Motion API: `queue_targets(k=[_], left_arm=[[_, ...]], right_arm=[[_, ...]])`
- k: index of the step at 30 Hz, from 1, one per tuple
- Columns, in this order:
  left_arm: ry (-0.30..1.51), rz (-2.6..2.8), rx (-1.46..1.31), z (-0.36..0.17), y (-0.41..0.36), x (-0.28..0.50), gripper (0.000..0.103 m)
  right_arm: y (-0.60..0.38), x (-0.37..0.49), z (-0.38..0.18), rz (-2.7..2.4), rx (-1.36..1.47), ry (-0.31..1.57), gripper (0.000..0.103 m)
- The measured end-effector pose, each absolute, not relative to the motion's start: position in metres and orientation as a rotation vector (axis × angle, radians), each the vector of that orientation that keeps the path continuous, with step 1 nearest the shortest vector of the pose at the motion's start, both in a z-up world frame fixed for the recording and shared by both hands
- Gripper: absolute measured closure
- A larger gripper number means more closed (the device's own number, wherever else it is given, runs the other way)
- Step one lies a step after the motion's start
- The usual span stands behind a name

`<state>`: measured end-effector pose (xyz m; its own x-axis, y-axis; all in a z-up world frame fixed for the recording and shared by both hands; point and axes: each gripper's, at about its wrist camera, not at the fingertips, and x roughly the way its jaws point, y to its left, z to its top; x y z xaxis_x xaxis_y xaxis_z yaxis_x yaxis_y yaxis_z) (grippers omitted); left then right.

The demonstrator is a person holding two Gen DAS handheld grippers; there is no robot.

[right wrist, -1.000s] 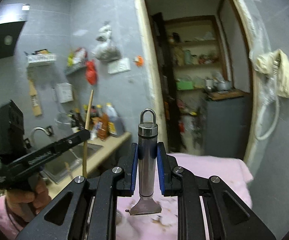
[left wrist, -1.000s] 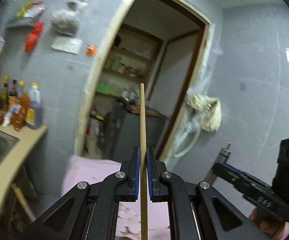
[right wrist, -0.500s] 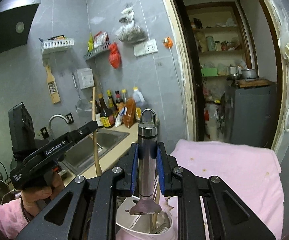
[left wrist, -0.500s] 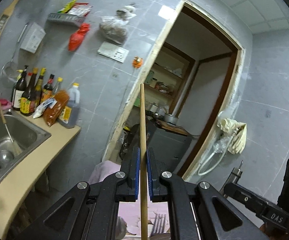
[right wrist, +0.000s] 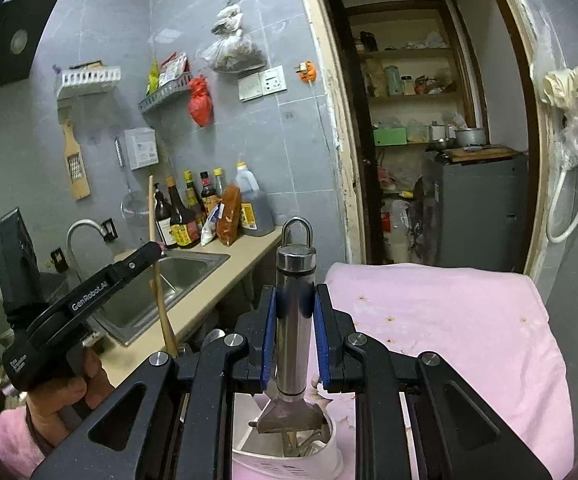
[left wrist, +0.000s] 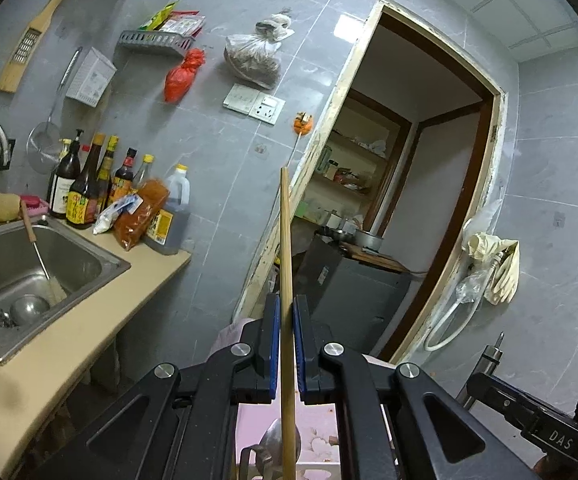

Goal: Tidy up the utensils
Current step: 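Lower both items into the basket and open both tools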

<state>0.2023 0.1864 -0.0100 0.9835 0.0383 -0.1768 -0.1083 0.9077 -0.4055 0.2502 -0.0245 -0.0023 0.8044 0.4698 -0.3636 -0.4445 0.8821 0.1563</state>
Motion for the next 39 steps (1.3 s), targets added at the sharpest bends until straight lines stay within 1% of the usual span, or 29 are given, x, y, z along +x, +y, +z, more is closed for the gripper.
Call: queue_targets(k=[11,23,28,39], left_arm=[[0.178,0.078,-0.428,-0.022,0.188,0.204,0.096],[0.212,0.056,-0.368,-0.031,0.174,0.197,0.096],[0.242,0.04,-0.349,-0.036,0.17,0.194,0.096],[0.294,0.005,-0.345,-0.041,0.171,0.195,0.096]], right_arm=[[-0.003,0.233,0.004,0.482,-0.072,0.348,0.087],[-0.003,0.228,-0.002,0.51,-0.064,0.326,0.087],[-0.008,0.228,-0.02,0.487,-0.048,0.382,0.087],[-0.018,0.233,-0.023,0.462,-0.002,0.409,0.086]])
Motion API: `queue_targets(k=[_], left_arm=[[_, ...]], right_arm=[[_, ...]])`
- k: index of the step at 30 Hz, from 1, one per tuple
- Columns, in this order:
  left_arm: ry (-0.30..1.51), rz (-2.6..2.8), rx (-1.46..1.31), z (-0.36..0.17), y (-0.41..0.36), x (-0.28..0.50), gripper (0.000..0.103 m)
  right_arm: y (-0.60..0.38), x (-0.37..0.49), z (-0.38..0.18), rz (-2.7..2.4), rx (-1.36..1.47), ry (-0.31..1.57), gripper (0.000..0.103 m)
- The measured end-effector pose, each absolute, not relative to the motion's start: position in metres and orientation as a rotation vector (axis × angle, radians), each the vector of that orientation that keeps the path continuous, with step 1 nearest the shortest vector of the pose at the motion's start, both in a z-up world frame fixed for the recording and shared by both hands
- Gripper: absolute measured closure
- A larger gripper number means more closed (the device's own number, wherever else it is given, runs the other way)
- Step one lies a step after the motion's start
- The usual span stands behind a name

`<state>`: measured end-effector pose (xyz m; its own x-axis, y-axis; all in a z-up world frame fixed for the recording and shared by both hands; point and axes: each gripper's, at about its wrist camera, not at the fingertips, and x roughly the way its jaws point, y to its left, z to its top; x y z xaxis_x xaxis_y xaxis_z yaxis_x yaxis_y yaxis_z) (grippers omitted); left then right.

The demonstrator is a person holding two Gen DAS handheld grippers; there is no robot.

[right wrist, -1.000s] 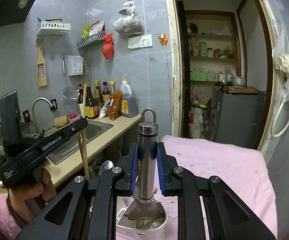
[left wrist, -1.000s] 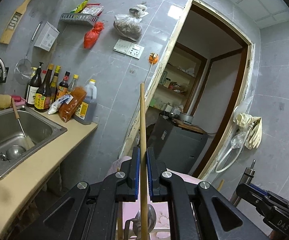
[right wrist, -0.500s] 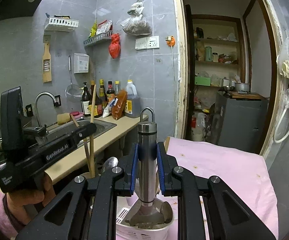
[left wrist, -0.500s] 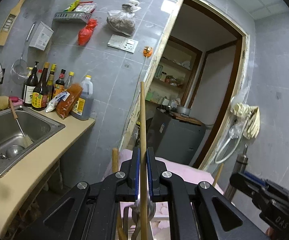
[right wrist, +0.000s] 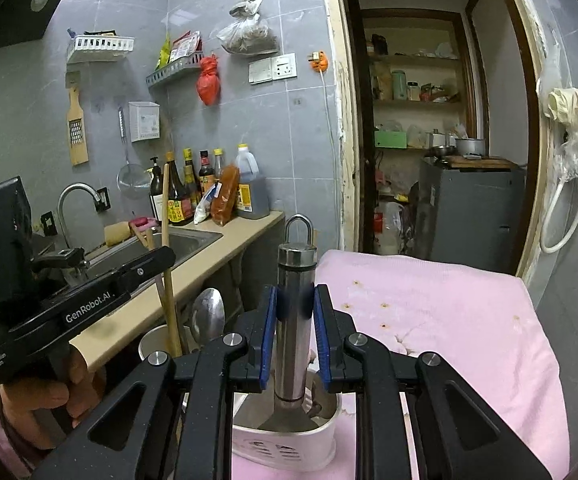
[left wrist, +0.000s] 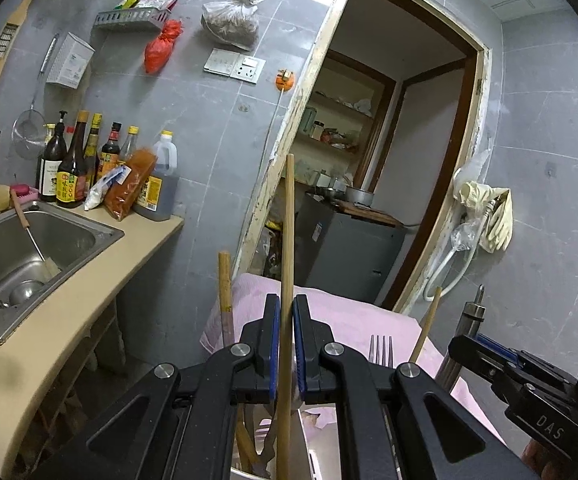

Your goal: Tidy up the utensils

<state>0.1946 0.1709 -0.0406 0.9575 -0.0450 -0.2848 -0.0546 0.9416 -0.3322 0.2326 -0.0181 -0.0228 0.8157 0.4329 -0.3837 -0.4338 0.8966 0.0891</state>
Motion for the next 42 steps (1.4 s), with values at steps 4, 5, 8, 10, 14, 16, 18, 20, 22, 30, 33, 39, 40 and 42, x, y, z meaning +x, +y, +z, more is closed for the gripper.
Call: queue_targets(k=[4,5,8,10,14,16,18,20,22,30,33,39,40,42], left_arm=[[0.318,-0.013,-0.34,-0.04,0.17,0.198,0.096],[0.32,-0.016,-0.342,-0.04,0.17,0.197,0.096],[0.327,-0.025,-0.344,-0.04,0.17,0.196,0.096],[0.334,-0.031,-0.346,-0.04,0.171,0.195,0.095],[0.335,-0.041,-0.351,-0.038,0.169,0.19,0.087],[0.336,-0.044,-0.358,-0.037,0.168,0.188,0.079],[0.342,-0.04,-0.362,-0.038,0.167,0.186,0.079],[0.343,-0.034,-0.365,-0.037,0.166,0.184,0.078],[0.341,-0.025,-0.363,-0.034,0.163,0.179,0.076],[0.314,0.009,-0.343,-0.02,0.142,0.152,0.046],[0.304,0.024,-0.329,-0.013,0.13,0.139,0.03],[0.306,0.04,-0.291,-0.003,0.105,0.111,0.01],[0.306,0.045,-0.288,-0.002,0.101,0.107,0.007],[0.302,0.055,-0.28,0.0,0.093,0.096,0.004]], right_arm=[[-0.018,0.235,-0.021,0.457,0.01,0.418,0.076],[-0.02,0.235,-0.021,0.457,0.018,0.416,0.073],[-0.024,0.234,-0.019,0.448,0.045,0.414,0.07],[-0.028,0.233,-0.019,0.444,0.061,0.415,0.069],[-0.035,0.232,-0.019,0.447,0.082,0.413,0.063],[-0.038,0.232,-0.018,0.457,0.09,0.412,0.063],[-0.04,0.231,-0.017,0.466,0.093,0.408,0.063],[-0.044,0.228,-0.016,0.473,0.099,0.402,0.06],[-0.049,0.224,-0.015,0.468,0.107,0.398,0.054],[-0.085,0.201,-0.003,0.407,0.128,0.368,0.026],[-0.104,0.189,0.001,0.371,0.13,0.362,0.017],[-0.137,0.163,0.009,0.299,0.125,0.343,0.001],[-0.142,0.158,0.011,0.291,0.124,0.337,0.001],[-0.152,0.148,0.013,0.278,0.118,0.33,0.001]])
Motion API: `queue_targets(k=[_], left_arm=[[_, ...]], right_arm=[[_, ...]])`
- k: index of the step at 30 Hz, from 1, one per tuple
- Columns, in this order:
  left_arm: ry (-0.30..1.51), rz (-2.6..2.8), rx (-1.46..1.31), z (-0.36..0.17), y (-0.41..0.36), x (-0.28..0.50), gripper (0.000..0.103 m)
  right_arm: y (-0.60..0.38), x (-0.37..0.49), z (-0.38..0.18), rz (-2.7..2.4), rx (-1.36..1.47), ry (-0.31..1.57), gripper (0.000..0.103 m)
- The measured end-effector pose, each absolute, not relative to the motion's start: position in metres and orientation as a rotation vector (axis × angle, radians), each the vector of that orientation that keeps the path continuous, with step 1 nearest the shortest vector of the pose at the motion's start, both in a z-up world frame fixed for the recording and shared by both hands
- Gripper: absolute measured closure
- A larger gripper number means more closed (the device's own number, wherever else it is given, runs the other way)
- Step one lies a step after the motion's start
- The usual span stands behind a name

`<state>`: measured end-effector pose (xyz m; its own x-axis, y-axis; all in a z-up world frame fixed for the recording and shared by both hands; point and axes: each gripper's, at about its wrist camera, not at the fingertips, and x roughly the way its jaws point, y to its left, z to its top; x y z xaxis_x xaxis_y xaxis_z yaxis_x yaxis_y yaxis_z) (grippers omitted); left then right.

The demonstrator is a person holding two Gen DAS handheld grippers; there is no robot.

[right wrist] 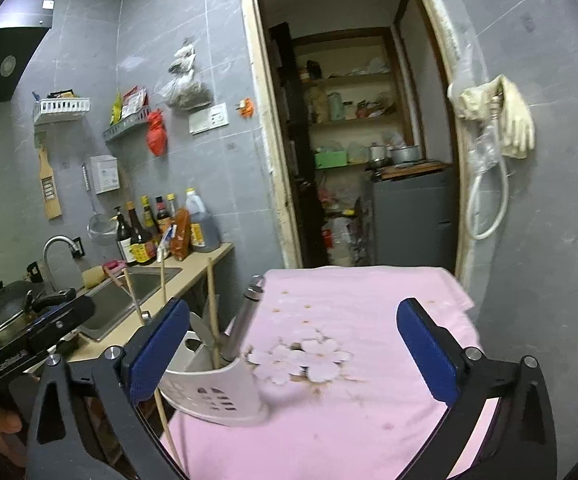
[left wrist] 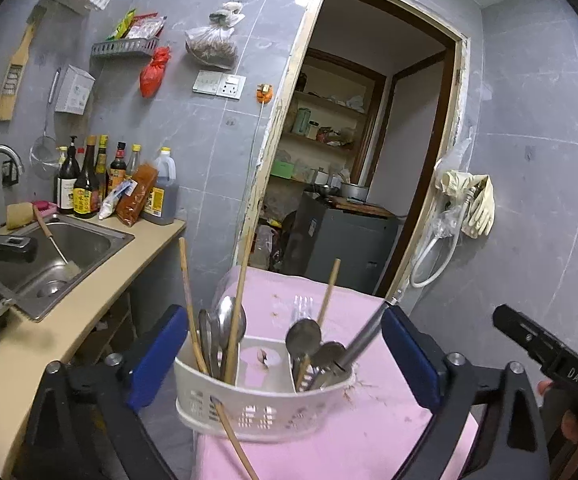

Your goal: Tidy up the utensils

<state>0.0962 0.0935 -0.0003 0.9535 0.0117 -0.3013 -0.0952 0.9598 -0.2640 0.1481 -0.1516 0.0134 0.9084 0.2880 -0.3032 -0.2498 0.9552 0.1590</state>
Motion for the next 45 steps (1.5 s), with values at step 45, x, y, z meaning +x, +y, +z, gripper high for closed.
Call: queue_targets(k=[45], left_arm=[[0.426,0.049,-0.157,-0.025,0.021,-0.042,0.001]], right_arm=[[-0.222,0.002,-0.033,0.139,0.064,0.5,0.001]])
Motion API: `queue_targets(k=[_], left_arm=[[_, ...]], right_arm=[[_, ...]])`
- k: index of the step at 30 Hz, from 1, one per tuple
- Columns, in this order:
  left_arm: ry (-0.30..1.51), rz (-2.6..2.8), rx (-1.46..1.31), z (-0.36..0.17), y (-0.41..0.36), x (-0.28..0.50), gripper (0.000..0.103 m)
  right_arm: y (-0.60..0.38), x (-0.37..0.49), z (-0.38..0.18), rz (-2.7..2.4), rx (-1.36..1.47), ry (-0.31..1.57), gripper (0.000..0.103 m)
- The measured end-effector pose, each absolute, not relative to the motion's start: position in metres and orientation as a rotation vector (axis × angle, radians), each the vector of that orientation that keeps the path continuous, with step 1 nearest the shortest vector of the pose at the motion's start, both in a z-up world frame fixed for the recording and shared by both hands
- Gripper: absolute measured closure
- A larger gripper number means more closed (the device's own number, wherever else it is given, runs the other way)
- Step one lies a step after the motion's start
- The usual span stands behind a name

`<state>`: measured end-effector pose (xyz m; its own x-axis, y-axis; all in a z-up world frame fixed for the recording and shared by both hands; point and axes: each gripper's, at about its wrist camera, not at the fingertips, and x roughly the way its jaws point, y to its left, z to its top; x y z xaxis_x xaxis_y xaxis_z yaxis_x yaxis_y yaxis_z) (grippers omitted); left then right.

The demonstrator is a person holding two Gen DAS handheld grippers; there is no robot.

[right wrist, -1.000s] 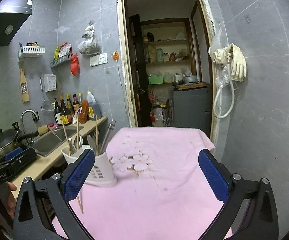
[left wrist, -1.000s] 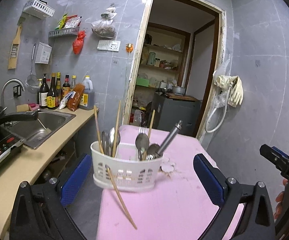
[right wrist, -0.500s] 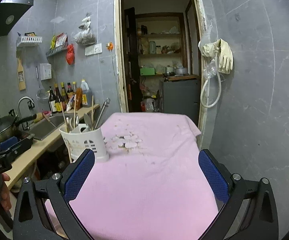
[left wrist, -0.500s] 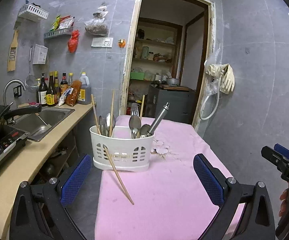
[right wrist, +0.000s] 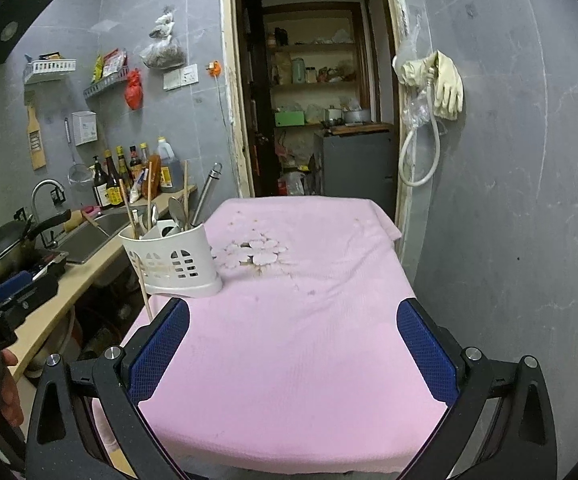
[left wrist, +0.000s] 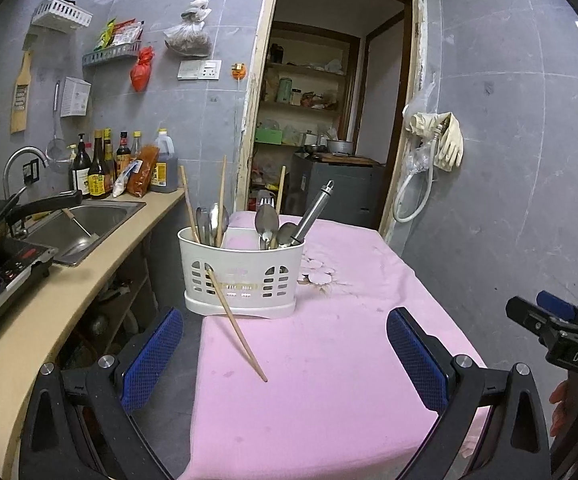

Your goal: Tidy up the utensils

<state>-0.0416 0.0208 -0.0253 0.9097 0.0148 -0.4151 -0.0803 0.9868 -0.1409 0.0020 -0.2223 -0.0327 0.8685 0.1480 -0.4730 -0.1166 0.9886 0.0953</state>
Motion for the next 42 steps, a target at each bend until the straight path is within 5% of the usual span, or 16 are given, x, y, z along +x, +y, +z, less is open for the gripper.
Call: queue_targets(k=[42], left_arm=[[0.428,0.058,-0.162,-0.024,0.026,-0.041,0.001]], right_arm=[[-0.211,0.002,-0.034,0.124,0.065,0.506,0.001]])
